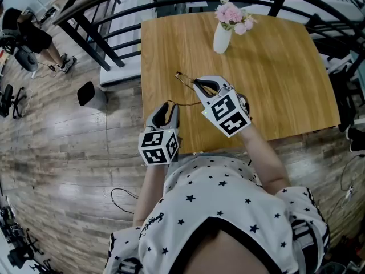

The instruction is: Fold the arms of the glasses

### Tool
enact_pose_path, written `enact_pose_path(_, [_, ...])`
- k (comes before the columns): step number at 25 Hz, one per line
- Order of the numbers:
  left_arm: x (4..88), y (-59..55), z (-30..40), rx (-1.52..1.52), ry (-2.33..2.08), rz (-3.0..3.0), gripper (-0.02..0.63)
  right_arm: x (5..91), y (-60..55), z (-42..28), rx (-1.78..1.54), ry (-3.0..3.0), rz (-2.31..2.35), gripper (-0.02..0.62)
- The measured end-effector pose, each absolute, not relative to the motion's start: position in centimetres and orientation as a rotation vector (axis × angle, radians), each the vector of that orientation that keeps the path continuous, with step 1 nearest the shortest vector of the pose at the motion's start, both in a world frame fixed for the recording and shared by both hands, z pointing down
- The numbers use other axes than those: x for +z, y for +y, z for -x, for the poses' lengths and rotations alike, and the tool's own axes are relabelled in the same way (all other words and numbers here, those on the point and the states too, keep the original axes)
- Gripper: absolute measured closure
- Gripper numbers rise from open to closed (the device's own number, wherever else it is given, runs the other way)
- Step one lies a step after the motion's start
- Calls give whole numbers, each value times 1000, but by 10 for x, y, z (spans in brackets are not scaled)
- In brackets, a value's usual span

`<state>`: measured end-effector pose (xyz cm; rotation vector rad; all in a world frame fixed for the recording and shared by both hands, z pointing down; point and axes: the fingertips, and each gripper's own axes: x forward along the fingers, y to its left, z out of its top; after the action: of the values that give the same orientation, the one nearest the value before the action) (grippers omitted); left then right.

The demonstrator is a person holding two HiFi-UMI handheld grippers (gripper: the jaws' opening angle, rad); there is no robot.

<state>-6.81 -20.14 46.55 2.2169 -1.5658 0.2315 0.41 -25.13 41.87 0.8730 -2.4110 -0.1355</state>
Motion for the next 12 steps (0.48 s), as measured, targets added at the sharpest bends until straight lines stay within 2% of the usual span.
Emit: enact_pose_path(12, [450,-207,62,156,-1566,-2223,528,425,-235,8,-128,-2430,-835,575])
